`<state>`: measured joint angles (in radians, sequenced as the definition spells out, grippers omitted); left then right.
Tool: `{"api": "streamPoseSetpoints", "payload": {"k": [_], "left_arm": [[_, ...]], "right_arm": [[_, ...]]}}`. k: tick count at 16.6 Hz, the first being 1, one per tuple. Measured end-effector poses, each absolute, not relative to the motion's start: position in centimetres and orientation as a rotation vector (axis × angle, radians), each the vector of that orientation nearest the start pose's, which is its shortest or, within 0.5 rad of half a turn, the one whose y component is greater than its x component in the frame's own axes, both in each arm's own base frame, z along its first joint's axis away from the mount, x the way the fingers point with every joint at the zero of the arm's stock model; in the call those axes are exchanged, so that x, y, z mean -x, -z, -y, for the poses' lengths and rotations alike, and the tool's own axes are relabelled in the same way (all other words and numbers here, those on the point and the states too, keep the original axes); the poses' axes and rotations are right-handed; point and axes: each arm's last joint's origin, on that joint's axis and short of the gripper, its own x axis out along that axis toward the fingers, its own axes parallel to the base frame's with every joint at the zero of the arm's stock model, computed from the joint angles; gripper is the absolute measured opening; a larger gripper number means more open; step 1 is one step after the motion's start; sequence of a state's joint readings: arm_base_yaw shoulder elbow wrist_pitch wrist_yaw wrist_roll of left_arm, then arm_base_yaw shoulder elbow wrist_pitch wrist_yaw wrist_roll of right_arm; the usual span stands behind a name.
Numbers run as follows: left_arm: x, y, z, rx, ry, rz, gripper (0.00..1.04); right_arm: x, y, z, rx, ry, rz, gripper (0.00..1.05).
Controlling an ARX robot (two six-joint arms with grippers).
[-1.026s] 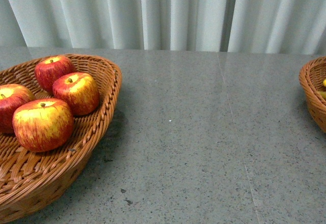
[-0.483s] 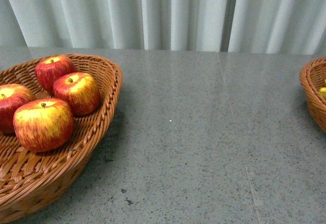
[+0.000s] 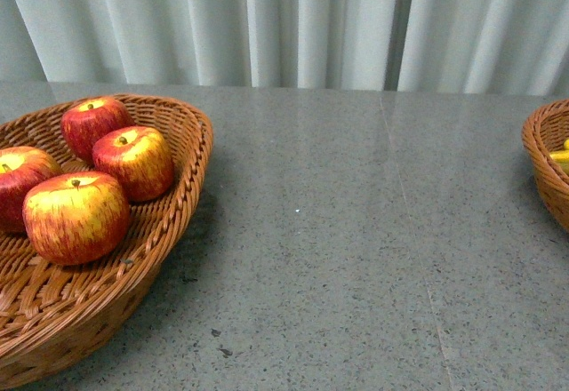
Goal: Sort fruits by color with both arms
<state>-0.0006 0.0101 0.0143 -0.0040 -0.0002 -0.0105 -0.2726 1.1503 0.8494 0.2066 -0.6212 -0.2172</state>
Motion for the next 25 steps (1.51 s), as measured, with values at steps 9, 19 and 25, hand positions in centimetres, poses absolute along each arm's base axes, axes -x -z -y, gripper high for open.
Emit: {"api": "streamPoseSetpoints", "payload": {"k": [9,19,25], "left_arm": [[-9.7,-16.7,0.0,0.010,0.000,0.001,0.98],[-9.7,-16.7,0.0,0.010,0.000,0.001,0.98],[-9.7,-16.7,0.0,0.010,0.000,0.001,0.98]], "right_arm": [[-9.6,-24.6,0.0,0.016,-0.002,0.023,0.01],[-9.7,-19.1,0.0,0.011,-0.002,0.003,0.02],[-9.8,-17.7,0.0,0.010,-0.002,-0.002,0.02]]}}
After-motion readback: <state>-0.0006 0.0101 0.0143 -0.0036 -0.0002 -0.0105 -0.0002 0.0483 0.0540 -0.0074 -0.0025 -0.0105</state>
